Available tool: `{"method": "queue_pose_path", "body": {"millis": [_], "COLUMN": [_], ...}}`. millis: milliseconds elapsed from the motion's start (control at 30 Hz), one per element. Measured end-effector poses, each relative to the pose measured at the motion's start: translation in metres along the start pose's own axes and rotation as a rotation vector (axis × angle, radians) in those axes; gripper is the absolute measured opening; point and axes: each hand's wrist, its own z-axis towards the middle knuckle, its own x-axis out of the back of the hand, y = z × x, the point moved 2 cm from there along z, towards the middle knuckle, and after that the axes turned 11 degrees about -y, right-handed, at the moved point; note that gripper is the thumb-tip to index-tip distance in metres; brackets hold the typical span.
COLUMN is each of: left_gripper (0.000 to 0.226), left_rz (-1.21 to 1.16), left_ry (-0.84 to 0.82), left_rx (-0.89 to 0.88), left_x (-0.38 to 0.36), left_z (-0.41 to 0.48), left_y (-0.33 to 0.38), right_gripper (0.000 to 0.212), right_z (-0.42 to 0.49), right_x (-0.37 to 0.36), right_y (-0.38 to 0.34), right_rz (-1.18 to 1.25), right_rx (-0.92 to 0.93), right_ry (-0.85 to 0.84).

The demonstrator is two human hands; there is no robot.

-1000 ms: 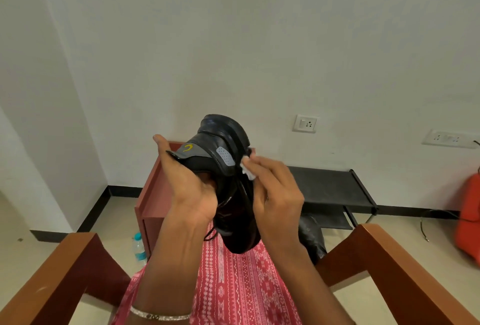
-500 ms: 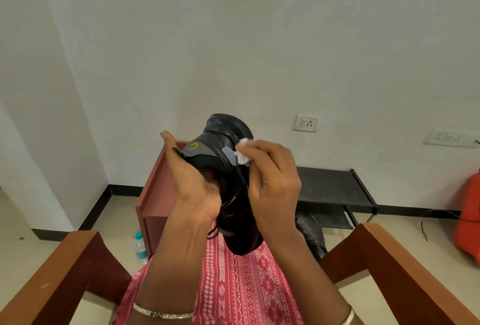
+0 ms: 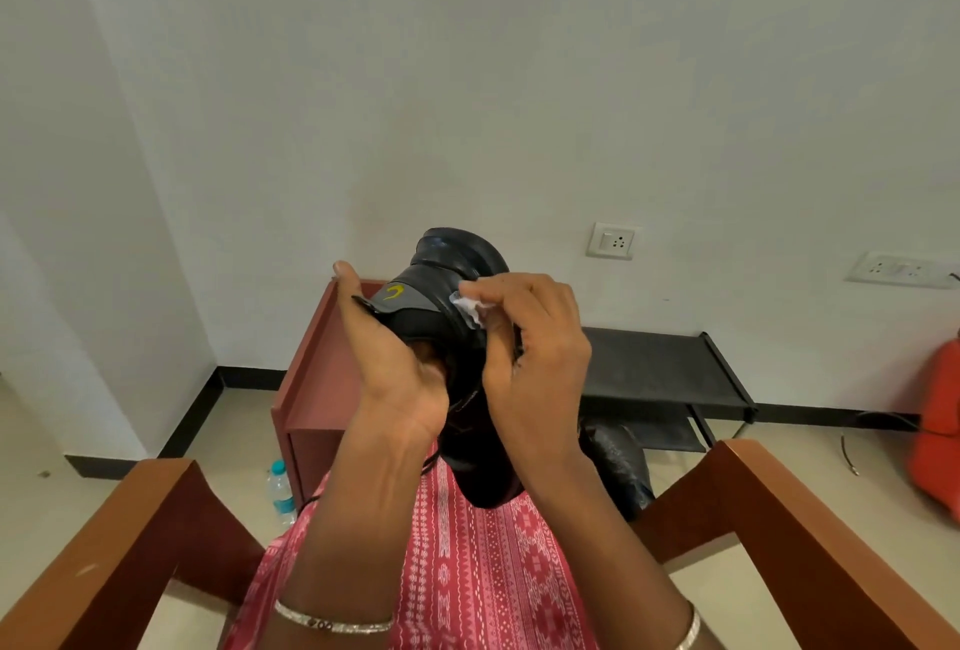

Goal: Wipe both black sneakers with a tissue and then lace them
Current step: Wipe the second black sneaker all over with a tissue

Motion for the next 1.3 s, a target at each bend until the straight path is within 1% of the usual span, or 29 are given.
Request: {"method": "queue_pose_path", "body": {"millis": [167, 267, 333, 400, 500, 567, 633, 733, 833, 900, 1033, 1133, 1233, 1300], "left_gripper": [0.073, 0.069, 0.072, 0.076, 0.075, 0.075, 0.072, 0.079, 0.074, 0.071, 0.074, 0.075, 0.076, 0.074], "left_rz": [-0.038, -0.052, -0.067, -0.085, -0.082, -0.101, -0.120, -0.058, -0.065, -0.063, -0.043, -0.058, -0.113, -0.139], "left_ry": [0.074, 0.077, 0.058, 0.025, -0.028, -0.052, -0.046, 0.036, 0.113, 0.146, 0.121, 0.125, 0.156, 0.166], "left_rx": [-0.021, -0.046, -0.051, -0.039, -0.044, -0.064, -0.037, 0.009, -0.052, -0.078, -0.014, -0.013, -0.031, -0.050], "left_x": [0.014, 0.016, 0.014, 0.012, 0.011, 0.014, 0.015, 0.014, 0.015, 0.015, 0.010, 0.010, 0.015, 0.021], "left_z": [0.008, 0.010, 0.011, 0.012, 0.010, 0.010, 0.009, 0.008, 0.010, 0.010, 0.005, 0.004, 0.007, 0.011], "left_y": [0.008, 0.004, -0.001, -0.005, -0.008, -0.008, -0.006, -0.002, 0.005, 0.006, 0.000, 0.003, 0.010, 0.012], "right_gripper": [0.030, 0.031, 0.028, 0.025, 0.028, 0.029, 0.028, 0.027, 0.026, 0.025, 0.026, 0.025, 0.025, 0.022], "right_z": [-0.040, -0.052, -0.042, -0.026, -0.008, -0.006, -0.011, -0.033, -0.057, -0.061, -0.036, -0.025, -0.050, -0.072], "right_x": [-0.003, -0.001, -0.001, -0.002, -0.008, -0.014, -0.018, -0.016, -0.013, -0.013, -0.010, -0.011, -0.014, -0.016], "right_y": [0.022, 0.026, 0.020, 0.009, -0.014, -0.026, -0.027, -0.010, 0.006, 0.007, -0.002, -0.003, 0.002, 0.006], "right_rz": [-0.022, -0.015, 0.019, 0.068, 0.123, 0.084, 0.021, -0.014, -0.016, -0.015, 0.001, 0.015, -0.005, -0.030], "right_rx": [-0.050, -0.134, -0.155, -0.127, -0.041, 0.046, 0.093, 0.059, -0.042, -0.064, -0.033, 0.014, 0.067, 0.075], "right_ry": [-0.054, -0.070, -0.054, -0.042, -0.059, -0.094, -0.091, -0.028, -0.044, -0.069, -0.031, -0.038, -0.088, -0.123]}}
